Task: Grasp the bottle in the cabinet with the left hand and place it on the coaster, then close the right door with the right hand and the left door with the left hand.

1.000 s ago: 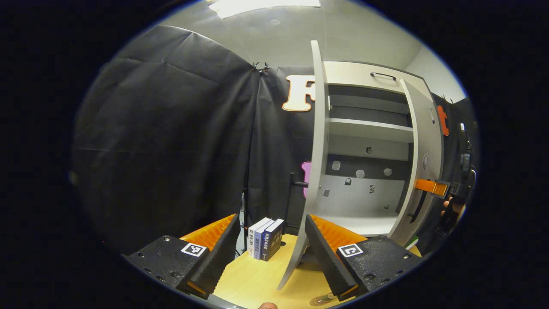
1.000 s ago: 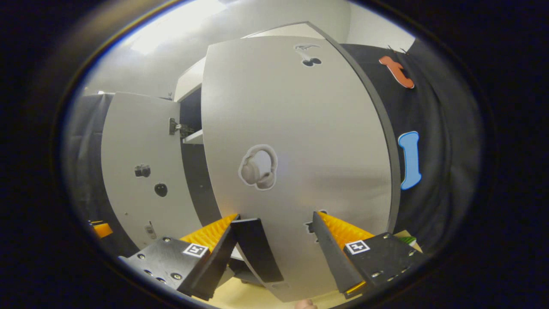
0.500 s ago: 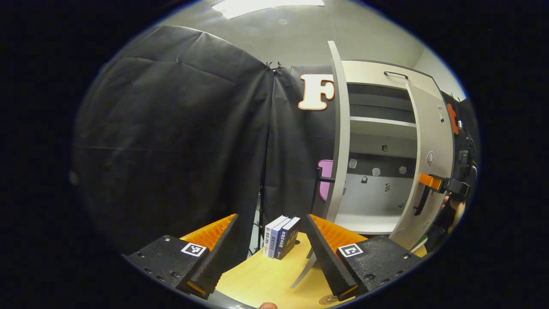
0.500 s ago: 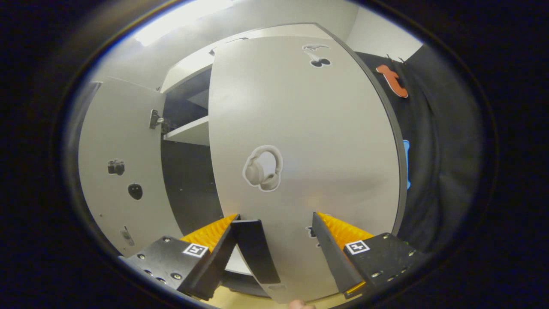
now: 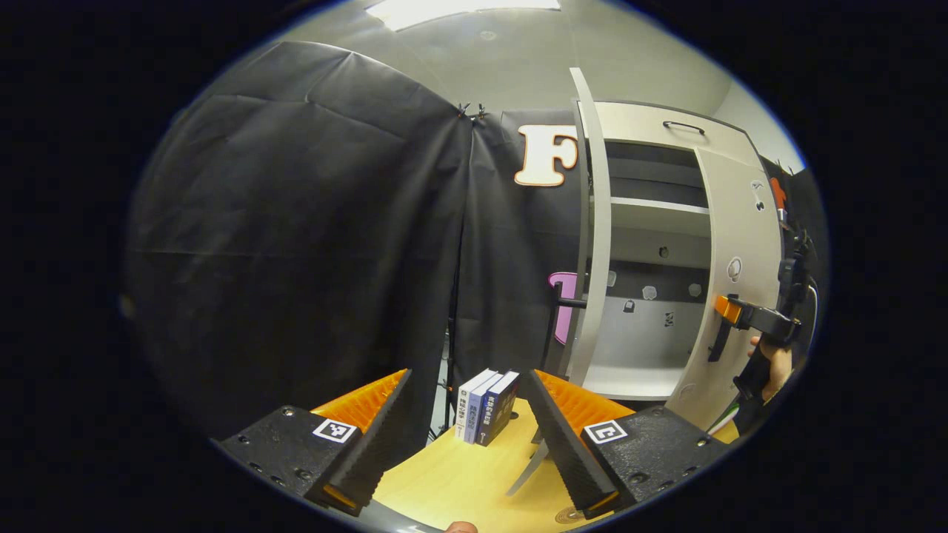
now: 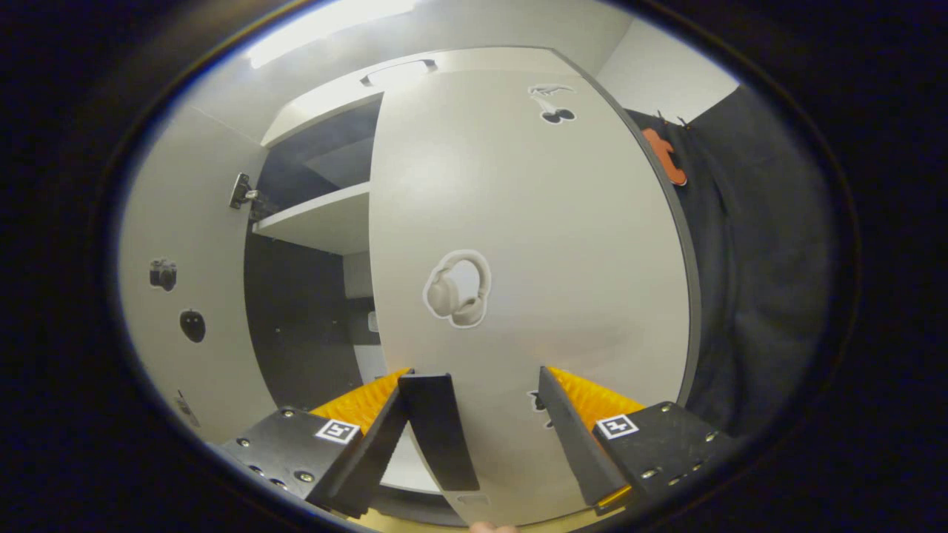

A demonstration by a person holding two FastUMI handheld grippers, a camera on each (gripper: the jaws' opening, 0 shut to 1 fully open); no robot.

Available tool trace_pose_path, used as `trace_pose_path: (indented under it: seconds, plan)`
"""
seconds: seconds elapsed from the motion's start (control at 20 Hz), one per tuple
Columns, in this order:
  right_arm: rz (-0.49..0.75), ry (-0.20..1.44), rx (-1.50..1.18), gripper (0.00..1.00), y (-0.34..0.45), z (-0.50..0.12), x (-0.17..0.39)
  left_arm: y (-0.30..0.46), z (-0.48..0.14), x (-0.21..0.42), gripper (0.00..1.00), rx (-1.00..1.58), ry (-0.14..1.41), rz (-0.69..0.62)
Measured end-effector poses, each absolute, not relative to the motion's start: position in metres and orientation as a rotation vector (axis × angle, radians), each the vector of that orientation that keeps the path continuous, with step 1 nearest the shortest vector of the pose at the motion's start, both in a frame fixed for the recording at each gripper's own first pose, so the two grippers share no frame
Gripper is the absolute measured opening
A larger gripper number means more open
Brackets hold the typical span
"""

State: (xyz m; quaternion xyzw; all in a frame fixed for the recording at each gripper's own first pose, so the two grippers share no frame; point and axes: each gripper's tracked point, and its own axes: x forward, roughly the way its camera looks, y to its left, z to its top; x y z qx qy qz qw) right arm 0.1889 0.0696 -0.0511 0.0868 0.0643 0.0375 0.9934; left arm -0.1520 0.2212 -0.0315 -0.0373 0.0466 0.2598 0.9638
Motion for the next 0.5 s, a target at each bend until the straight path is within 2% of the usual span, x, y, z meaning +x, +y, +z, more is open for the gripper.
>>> trace_pose_path:
  seconds: [0.05, 0.15, 0.2, 0.3, 0.35, 0.4, 0.45, 0.5]
  plan:
    - [0.069, 0.127, 0.171, 1.0, 0.07, -0.051, 0.189, 0.22, -0.032, -0.149, 0.96, -0.082, 0.094, 0.515]
    - [0.063, 0.127, 0.169, 0.97, 0.069, -0.052, 0.19, 0.219, -0.033, -0.142, 0.96, -0.088, 0.089, 0.489]
    - [0.065, 0.129, 0.168, 1.0, 0.069, -0.052, 0.19, 0.219, -0.032, -0.136, 0.96, -0.091, 0.084, 0.475]
    - [0.078, 0.129, 0.174, 1.0, 0.069, -0.052, 0.188, 0.223, -0.033, -0.126, 0.92, -0.098, 0.073, 0.459]
    - [0.094, 0.131, 0.196, 1.0, 0.07, -0.051, 0.185, 0.226, -0.032, -0.12, 0.96, -0.101, 0.066, 0.451]
    - [0.109, 0.129, 0.223, 1.0, 0.071, -0.049, 0.182, 0.229, -0.032, -0.114, 0.92, -0.101, 0.06, 0.435]
    - [0.114, 0.119, 0.241, 1.0, 0.069, -0.045, 0.178, 0.232, -0.031, -0.107, 0.96, -0.1, 0.051, 0.421]
    - [0.112, 0.107, 0.246, 1.0, 0.065, -0.041, 0.173, 0.236, -0.031, -0.098, 0.96, -0.102, 0.053, 0.401]
